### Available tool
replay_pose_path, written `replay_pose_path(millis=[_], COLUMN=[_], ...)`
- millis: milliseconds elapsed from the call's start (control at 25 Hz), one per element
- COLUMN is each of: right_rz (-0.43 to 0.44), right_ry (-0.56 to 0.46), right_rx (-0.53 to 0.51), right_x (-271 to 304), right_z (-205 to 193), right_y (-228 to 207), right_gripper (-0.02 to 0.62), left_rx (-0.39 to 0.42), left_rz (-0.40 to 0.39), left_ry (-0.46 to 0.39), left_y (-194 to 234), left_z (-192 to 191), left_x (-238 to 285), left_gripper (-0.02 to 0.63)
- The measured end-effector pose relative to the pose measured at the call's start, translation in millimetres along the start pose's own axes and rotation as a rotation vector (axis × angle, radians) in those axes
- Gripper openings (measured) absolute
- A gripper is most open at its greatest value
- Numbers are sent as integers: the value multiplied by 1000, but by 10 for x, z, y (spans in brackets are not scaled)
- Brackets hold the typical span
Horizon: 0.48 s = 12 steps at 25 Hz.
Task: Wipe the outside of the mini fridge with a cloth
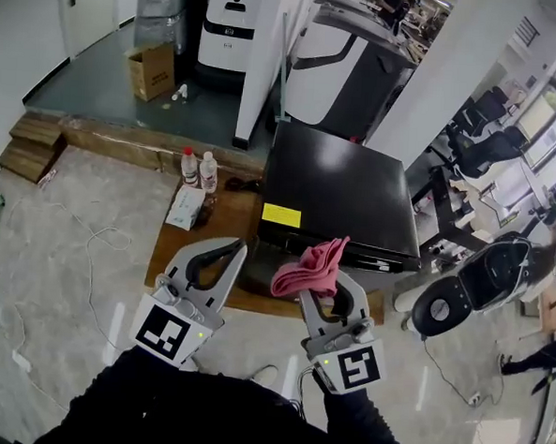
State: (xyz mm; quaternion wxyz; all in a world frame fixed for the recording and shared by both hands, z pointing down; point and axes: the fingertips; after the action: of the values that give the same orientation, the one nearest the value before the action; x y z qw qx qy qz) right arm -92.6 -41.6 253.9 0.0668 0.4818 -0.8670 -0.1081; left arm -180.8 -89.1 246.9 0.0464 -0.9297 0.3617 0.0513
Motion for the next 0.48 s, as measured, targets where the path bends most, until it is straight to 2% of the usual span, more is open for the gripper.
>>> replay_pose_path(millis=[200, 480], right_rz=[-14, -49], right_ry=[-64, -83], right_rx=[208, 328], right_x=[687, 1436], right_z=[-209, -425], right_y=[643, 990], right_gripper=[101, 101], left_rx=[-44, -97], left_rz=[-13, -24], left_ry=[25, 42], left_y=[696, 1397], left_z=[-164, -411], left_x=[-457, -616], left_gripper=[6, 6])
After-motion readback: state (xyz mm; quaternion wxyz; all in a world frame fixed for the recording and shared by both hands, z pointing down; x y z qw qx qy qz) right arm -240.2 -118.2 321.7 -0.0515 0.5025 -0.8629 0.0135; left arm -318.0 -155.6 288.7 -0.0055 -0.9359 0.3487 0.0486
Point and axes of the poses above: the fingertips, and each gripper's own axes: x forward along the fingers, y to its left, z out of its top, and after that the axes turned 12 degrees about z, right-handed
